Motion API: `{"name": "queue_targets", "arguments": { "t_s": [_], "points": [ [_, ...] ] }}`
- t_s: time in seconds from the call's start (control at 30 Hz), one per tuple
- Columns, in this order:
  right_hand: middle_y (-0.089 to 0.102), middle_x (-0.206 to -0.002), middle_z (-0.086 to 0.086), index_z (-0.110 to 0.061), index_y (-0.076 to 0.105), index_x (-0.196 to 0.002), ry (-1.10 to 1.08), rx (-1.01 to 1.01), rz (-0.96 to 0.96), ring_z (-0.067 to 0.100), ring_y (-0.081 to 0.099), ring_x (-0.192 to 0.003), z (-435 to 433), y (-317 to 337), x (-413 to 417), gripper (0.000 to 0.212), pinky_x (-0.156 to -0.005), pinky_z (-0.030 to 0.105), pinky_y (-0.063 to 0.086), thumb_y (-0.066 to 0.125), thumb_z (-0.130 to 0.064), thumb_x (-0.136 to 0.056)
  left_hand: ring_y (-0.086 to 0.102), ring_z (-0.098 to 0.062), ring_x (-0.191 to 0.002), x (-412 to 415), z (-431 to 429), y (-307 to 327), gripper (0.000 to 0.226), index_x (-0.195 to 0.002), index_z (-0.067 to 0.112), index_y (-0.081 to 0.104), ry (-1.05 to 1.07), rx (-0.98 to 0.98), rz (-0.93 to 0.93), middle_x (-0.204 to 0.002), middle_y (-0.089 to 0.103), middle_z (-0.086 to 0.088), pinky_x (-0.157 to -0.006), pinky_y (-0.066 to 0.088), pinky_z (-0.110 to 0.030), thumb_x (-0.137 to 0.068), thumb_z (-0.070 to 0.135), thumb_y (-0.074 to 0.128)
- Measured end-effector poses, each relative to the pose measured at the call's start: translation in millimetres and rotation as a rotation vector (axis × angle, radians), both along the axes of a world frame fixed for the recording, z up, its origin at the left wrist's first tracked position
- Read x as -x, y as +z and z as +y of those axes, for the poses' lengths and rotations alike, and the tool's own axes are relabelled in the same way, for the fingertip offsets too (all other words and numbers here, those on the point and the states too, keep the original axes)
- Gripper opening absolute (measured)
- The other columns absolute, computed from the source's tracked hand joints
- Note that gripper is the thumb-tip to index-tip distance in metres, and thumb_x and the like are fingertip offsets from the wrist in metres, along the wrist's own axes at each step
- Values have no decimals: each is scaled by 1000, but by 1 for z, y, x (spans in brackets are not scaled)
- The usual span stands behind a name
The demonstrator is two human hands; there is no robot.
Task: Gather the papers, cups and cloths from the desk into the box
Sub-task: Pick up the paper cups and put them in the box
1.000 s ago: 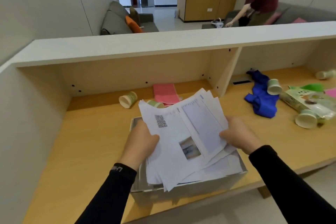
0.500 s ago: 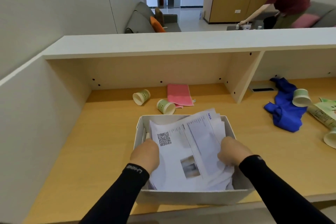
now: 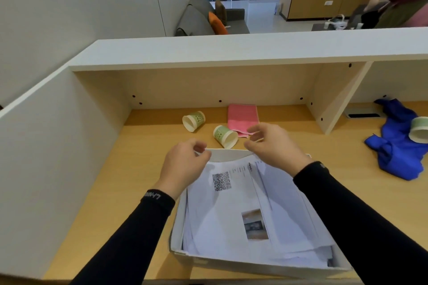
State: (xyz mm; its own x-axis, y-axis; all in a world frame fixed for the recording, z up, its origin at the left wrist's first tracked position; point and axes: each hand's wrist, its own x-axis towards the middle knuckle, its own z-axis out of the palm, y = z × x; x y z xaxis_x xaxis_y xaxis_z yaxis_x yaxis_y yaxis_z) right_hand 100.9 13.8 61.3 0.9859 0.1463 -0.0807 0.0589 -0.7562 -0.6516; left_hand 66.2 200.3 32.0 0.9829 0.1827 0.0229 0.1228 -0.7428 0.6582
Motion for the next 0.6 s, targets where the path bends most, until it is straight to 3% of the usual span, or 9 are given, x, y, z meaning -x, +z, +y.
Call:
{"name": "queue_targets", "arguments": {
  "t_s": [0.13,0.33,0.5,0.6],
  "points": [
    [66,-112,1,-17,57,-124,47,79,3,15,59,-94,18,-11,-30,38,-78,26,47,54,-25,-88,58,-9,-84,-31,21,-7,18,-102,18,68,29,78,14,-88,63,8,-71,40,-21,-87,25,59],
    [65,-117,5,-14,55,-127,-6,129,126,17,61,-94,37,-34,-86,39,-73,24,48,54,-19,-88,60,-13,-82,-89,46,-33,16,-98,21,66,6,160,120,-87,67,4,-60,40,-22,-88,25,55],
    [51,-138,9,-13,33,-143,-116,100,341,24,54,-118,50,-68,-123,64,-86,28,43,61,-23,-86,61,-16,-87,-133,58,-66,18,-101,18,67,-28,154,203,-90,66,2,-71,43,-24,-88,23,56],
    [52,-134,10,-16,30,-143,-90,217,393,26,59,-109,60,-90,-143,78,-87,32,50,70,-35,-78,59,-17,-93,-152,64,-86,21,-105,17,66,-5,114,227,-96,64,4,-78,44,-26,-88,22,54]
  ]
}}
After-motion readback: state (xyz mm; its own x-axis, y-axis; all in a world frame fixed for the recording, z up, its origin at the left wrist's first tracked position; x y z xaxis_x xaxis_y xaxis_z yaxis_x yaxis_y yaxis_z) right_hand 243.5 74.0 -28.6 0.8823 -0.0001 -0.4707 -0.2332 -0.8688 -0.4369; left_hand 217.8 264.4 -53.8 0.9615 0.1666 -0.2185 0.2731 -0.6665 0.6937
